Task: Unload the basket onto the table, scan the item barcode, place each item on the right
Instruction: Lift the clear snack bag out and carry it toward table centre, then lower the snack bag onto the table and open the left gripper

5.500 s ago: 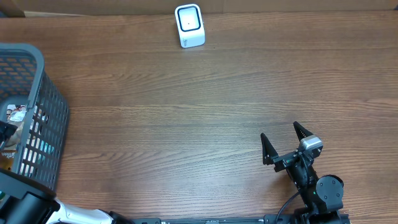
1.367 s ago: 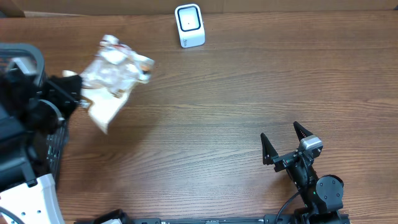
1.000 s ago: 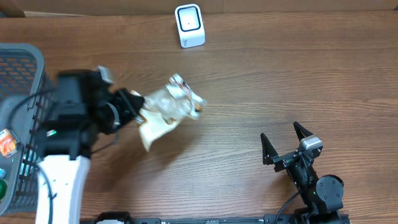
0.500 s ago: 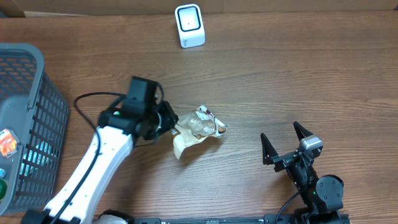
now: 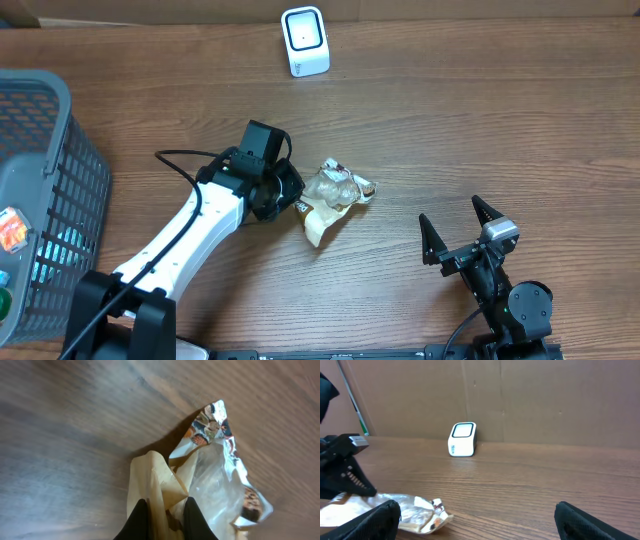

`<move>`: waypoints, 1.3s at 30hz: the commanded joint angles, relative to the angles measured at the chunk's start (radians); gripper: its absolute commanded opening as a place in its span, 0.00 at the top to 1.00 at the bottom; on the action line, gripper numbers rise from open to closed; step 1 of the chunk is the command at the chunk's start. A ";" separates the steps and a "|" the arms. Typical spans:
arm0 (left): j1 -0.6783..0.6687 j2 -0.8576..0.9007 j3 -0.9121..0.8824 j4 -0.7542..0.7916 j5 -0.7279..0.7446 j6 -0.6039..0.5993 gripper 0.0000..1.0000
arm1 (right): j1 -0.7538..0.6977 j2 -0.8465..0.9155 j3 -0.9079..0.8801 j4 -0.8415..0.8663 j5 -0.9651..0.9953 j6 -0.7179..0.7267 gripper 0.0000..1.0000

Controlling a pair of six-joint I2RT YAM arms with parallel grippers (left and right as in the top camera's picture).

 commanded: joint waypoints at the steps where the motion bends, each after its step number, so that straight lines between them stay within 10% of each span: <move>1: -0.036 0.041 -0.009 0.056 -0.010 -0.046 0.96 | -0.004 -0.009 -0.010 0.005 -0.002 0.001 0.00; 15: -0.150 0.234 -0.009 0.238 0.016 -0.045 0.95 | -0.004 -0.009 -0.010 0.005 -0.002 0.001 0.00; 21: -0.146 0.234 -0.008 0.267 0.105 0.031 0.21 | -0.004 -0.009 -0.010 0.005 -0.002 0.001 0.00; 24: -0.134 0.227 0.013 0.279 0.180 0.095 0.10 | -0.004 -0.009 -0.010 0.005 -0.002 0.001 0.00; 39: -0.049 0.183 0.164 0.101 0.177 0.603 0.31 | -0.004 -0.009 -0.010 0.005 -0.002 0.001 0.00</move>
